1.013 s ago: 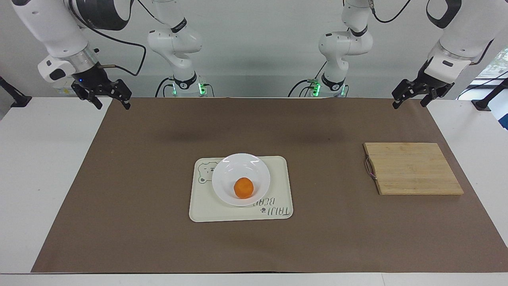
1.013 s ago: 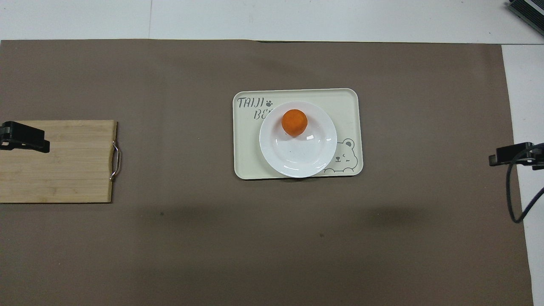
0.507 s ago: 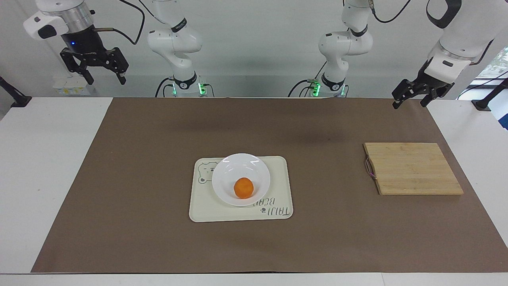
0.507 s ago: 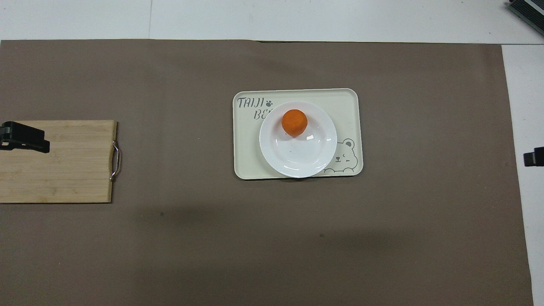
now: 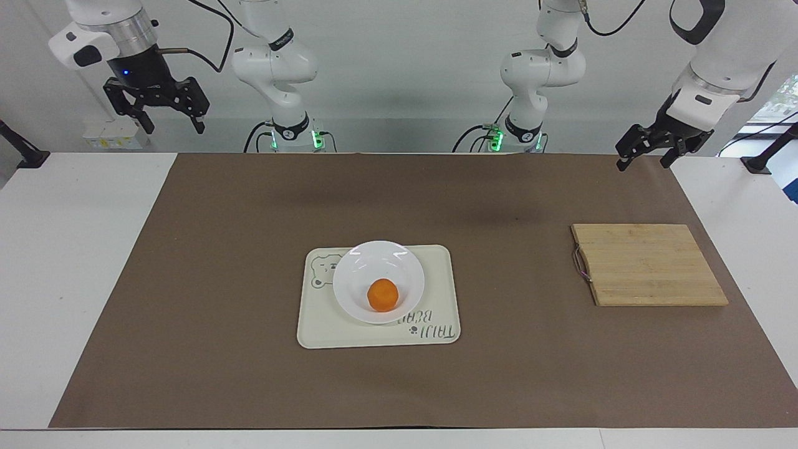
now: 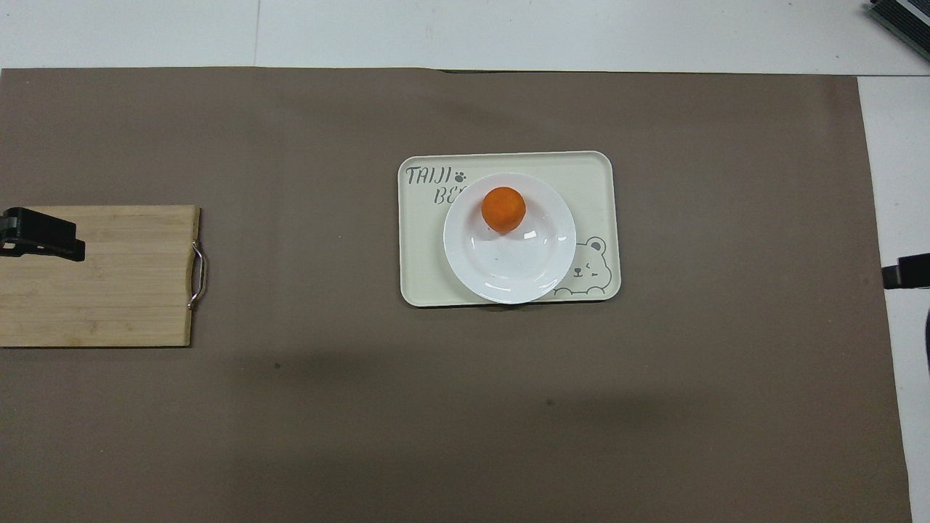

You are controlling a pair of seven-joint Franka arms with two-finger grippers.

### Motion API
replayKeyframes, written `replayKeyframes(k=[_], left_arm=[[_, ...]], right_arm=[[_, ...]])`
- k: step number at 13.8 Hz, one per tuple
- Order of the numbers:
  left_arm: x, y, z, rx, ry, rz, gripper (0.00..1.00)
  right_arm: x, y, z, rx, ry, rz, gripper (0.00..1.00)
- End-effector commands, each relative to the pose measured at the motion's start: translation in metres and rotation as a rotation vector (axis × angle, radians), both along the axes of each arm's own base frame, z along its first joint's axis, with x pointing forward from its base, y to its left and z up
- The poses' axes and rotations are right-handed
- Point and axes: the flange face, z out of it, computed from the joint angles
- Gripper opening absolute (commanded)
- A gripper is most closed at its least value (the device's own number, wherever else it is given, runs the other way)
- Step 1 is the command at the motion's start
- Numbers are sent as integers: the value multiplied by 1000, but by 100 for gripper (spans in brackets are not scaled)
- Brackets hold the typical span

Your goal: Place orange and plate with both arms

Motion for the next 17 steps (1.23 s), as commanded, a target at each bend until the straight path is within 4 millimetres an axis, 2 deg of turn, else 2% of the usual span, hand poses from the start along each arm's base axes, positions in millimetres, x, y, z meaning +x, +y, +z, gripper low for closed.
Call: replayKeyframes(k=[1,2,3,4,10,12,17], left_arm=[[-3,1,1,6,11,10,100],[-3,1,1,6,11,10,100],[-3,1,1,6,11,10,100],[-3,1,1,6,11,12,100],[-3,1,1,6,11,10,100],[-3,1,1,6,11,10,100],[-3,1,1,6,11,10,100]], right_arm=[[1,10,-23,-20,0,-30,100],[9,19,-32,-24,-8,0,100],[8,30,-31,-33,1,16,100],[7,31,-28,-41,12,21,100],[4,29,-12,-27,9,11,100],[0,19,0,-21,7,-5,100],[-1,20,2,-21,-7,-2,100]])
